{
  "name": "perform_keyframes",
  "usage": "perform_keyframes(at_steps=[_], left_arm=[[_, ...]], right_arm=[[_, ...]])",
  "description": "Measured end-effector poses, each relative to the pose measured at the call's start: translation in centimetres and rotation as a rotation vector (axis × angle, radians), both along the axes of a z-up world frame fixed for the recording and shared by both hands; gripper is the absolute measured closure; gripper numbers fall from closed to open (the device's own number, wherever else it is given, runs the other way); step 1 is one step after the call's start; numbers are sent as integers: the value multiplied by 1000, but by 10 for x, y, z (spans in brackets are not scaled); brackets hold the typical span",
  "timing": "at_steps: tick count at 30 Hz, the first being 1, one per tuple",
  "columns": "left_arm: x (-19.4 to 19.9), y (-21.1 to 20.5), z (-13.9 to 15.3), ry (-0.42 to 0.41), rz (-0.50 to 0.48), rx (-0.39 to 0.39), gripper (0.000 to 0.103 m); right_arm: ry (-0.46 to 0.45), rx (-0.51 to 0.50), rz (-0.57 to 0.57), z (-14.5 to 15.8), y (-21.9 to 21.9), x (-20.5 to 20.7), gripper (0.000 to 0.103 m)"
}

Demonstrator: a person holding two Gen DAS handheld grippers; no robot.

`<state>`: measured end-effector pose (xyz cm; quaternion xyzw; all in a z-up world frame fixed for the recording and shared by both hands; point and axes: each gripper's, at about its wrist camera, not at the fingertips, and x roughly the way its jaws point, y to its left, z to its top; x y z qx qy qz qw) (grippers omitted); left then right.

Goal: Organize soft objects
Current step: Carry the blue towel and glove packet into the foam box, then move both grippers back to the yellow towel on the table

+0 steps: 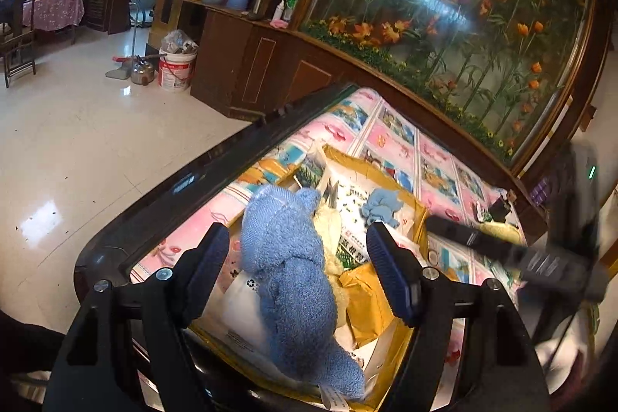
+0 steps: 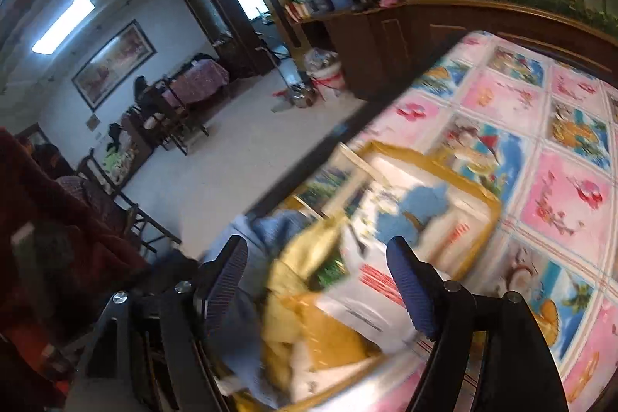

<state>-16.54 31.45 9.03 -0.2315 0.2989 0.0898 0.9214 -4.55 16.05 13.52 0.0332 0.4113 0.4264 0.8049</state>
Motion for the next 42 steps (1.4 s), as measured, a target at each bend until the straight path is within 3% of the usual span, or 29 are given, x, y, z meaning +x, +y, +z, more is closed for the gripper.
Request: perform_keyframes(at_steps=[4, 6, 7, 9, 13, 18, 24, 30, 35, 42], left_arm=[[-5, 5, 6, 21, 30, 3, 30], [-6, 4, 8, 32, 38, 16, 30], [-5, 2, 9, 38, 36, 21, 30], [0, -8, 9, 48, 18, 33, 28], [13, -45, 11, 75, -49, 87, 28], [34, -126, 15, 121, -169, 290, 24], [51, -209, 6, 165, -328, 421, 24], [53, -252, -3, 196, -396, 498, 24], [56, -261, -8, 229, -426, 492, 24], [78, -272, -24, 245, -513, 347, 24]], right_arm=[[-106, 139, 139, 76, 19, -26, 22], [-168, 156, 138, 91, 7, -40, 7], [-194, 149, 115, 91, -3, -46, 4], [-206, 109, 52, 75, -29, -48, 2], [-141, 3, -115, 17, -96, -30, 2], [-51, -82, -340, -40, -198, -11, 2], [-11, -103, -498, -60, -286, -16, 2], [3, -89, -550, -67, -322, -22, 2], [-3, -88, -545, -70, -324, -24, 2], [-8, -108, -638, -63, -357, -11, 2]])
